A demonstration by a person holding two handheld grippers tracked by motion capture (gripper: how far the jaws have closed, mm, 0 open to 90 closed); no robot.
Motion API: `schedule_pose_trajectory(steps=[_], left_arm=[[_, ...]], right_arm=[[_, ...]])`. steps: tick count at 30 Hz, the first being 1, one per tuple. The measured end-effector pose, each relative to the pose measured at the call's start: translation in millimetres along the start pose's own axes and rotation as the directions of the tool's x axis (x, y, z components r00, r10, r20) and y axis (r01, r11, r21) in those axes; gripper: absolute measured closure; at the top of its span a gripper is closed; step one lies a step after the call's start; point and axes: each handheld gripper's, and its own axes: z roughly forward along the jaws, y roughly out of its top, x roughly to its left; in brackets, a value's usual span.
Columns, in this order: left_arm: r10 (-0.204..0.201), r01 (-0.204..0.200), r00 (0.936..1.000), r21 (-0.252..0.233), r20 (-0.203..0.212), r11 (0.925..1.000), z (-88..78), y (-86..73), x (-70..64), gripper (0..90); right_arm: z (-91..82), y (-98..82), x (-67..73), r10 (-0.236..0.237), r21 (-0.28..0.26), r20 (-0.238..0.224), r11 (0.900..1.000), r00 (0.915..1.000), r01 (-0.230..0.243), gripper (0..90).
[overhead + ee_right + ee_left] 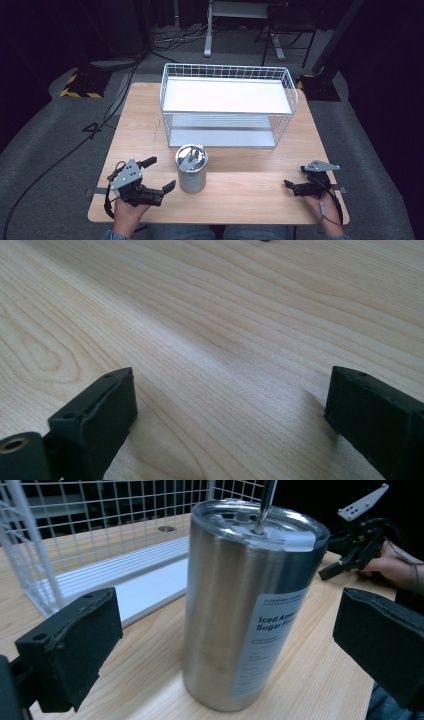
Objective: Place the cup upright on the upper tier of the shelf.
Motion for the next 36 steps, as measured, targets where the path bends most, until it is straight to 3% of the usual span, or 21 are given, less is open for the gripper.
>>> schedule_pose_trajectory(steps=[25,36], left_arm=[[0.012,-0.014,0.9958,0.028,0.091,0.9995,49.1,11.9,-8.8,0.0],[0.007,-0.009,0.9975,0.025,0.071,0.9996,65.0,13.3,-9.7,0.0]], right_arm=[[-0.2,-0.1,-0.2,0.003,-0.003,0.003,1.000,1.0000,-0.003,7.5],[-0.2,-0.1,-0.2,0.003,-0.003,0.003,1.000,1.0000,-0.003,7.5]])
